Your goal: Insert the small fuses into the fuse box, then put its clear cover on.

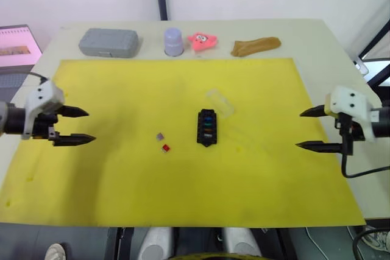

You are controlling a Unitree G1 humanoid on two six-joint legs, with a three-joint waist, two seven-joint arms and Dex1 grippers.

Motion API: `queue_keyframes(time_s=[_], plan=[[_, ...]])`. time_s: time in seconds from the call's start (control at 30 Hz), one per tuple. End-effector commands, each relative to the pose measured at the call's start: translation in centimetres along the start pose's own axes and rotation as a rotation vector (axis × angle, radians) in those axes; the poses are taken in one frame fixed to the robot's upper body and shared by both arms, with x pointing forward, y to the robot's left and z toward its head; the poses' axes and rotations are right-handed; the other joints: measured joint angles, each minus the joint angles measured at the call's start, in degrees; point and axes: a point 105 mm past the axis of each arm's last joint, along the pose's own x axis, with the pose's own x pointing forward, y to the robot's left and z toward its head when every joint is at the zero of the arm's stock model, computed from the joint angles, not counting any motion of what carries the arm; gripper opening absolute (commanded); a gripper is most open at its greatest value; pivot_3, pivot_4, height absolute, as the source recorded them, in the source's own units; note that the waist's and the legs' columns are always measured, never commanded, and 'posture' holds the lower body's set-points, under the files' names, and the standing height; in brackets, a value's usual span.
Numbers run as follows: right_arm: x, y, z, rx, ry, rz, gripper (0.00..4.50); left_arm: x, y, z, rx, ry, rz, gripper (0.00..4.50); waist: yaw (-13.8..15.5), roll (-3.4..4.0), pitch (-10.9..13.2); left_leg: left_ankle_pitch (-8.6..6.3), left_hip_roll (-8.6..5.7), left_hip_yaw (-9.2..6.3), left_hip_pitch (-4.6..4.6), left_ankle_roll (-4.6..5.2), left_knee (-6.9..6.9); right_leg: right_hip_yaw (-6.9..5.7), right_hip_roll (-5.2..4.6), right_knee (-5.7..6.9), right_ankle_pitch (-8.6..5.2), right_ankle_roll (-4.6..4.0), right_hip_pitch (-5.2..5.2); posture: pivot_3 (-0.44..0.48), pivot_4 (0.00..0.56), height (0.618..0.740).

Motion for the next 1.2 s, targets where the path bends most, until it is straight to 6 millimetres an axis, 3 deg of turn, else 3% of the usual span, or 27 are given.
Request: queue_keyframes(time_s=[0.03,0.17,0.4,0.53,0.73,0.83,1.07,1.2], plan=[[-1.2,-0.6,1.0,-0.043,-0.012,-0.048,4.47,-1.2,0.1,0.9,0.035,-0.029,0.023,4.50,0.00,0.00,0.00,0.00,0.00,0.00,0.00,0.00,0.00,0.00,-0.01,0.00,0.00,0.00,0.00,0.000,0.150,0.740],[-0.5,-0.7,2.2,-0.070,-0.045,-0.050,4.47,0.4,-0.7,1.8,0.049,-0.072,-0.023,4.50,0.01,0.01,0.01,0.00,0.01,0.00,-0.01,0.00,0.00,0.00,-0.02,0.00,0.00,0.00,0.00,0.000,0.150,0.740],[1.7,0.9,6.4,-0.141,-0.172,0.041,4.47,4.7,-2.7,3.6,0.029,-0.156,-0.202,4.50,-0.10,0.03,0.02,0.02,0.03,0.00,-0.04,-0.04,0.01,0.01,-0.01,0.00,0.00,0.00,-0.04,0.000,0.150,0.740],[3.8,3.7,10.2,-0.241,-0.277,0.169,4.47,7.2,-4.6,5.7,-0.188,-0.275,-0.434,4.50,-0.04,0.02,0.02,0.03,0.01,0.00,-0.09,-0.05,0.05,0.00,-0.01,0.04,0.00,0.00,-0.08,0.000,0.150,0.740],[5.1,5.7,12.7,-0.318,-0.333,0.231,4.47,9.2,-4.4,5.1,-0.446,-0.227,-0.542,4.50,-0.24,0.01,0.02,0.05,-0.02,-0.03,-0.08,-0.09,0.05,-0.01,0.04,0.01,0.00,0.00,-0.08,0.000,0.150,0.740],[5.5,5.9,13.5,-0.334,-0.352,0.231,4.50,10.1,-4.3,4.7,-0.542,-0.199,-0.576,3.61,-0.13,0.01,0.02,0.16,-0.02,-0.04,-0.09,-0.29,0.06,-0.01,0.03,0.02,0.00,0.00,-0.09,0.000,0.150,0.740],[5.6,5.9,13.7,-0.335,-0.353,0.230,4.50,10.3,-4.1,4.7,-0.566,-0.185,-0.587,0.03,-0.15,-0.01,0.01,0.20,-0.03,-0.04,-0.10,-0.35,0.06,0.00,-0.01,0.01,0.00,0.00,-0.11,0.000,0.150,0.740],[5.6,5.9,13.7,-0.335,-0.353,0.229,4.50,10.3,-4.1,4.7,-0.567,-0.184,-0.587,0.01,-0.12,-0.01,0.01,0.20,-0.03,-0.06,-0.10,-0.36,0.06,0.00,-0.01,0.04,0.00,0.00,-0.11,0.000,0.150,0.740]])
